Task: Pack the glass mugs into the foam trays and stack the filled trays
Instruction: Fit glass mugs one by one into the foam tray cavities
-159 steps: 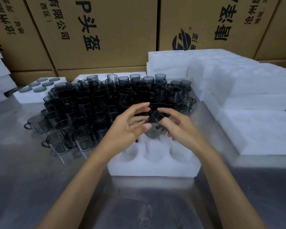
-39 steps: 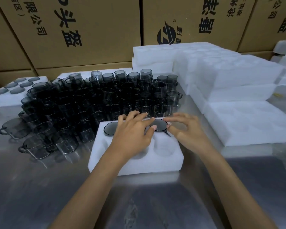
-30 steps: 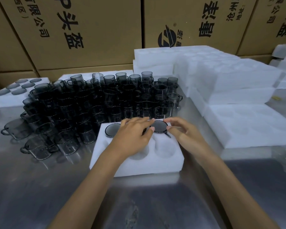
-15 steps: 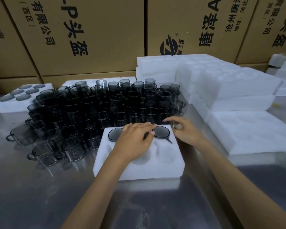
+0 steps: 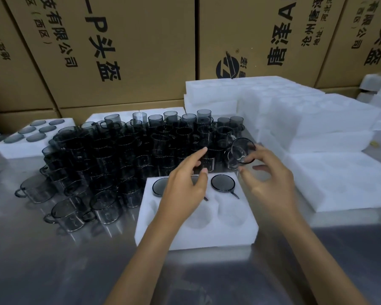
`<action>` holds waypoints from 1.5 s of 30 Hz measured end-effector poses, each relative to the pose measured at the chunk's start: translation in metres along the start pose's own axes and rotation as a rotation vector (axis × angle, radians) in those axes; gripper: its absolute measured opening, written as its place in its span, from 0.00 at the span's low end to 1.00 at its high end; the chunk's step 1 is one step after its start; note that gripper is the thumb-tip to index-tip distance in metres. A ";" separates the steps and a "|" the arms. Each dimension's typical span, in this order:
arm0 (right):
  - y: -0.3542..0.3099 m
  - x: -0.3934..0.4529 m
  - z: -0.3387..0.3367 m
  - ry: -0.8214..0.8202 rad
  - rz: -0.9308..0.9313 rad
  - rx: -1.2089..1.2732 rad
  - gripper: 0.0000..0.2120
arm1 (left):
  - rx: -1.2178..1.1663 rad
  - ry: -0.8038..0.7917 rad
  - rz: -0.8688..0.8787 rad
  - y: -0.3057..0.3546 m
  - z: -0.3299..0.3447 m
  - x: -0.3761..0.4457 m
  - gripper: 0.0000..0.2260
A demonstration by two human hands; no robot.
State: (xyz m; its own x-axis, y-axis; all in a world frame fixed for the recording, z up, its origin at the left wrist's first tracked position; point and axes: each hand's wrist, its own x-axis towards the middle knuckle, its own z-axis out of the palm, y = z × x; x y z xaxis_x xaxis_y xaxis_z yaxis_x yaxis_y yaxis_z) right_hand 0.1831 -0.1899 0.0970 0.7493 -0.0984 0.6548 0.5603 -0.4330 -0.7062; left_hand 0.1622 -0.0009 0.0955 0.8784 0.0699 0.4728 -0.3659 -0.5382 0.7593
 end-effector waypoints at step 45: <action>-0.077 -0.051 0.064 -0.755 -0.141 -0.006 0.22 | -0.146 -0.321 -0.323 -0.019 -0.139 -0.030 0.13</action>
State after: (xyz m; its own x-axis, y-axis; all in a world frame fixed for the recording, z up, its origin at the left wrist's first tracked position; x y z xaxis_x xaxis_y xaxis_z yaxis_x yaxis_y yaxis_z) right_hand 0.1247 -0.0939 0.1008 0.7098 0.5961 0.3753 0.6682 -0.4011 -0.6266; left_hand 0.0999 0.1238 0.1286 0.9964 -0.0616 0.0578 -0.0779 -0.4060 0.9105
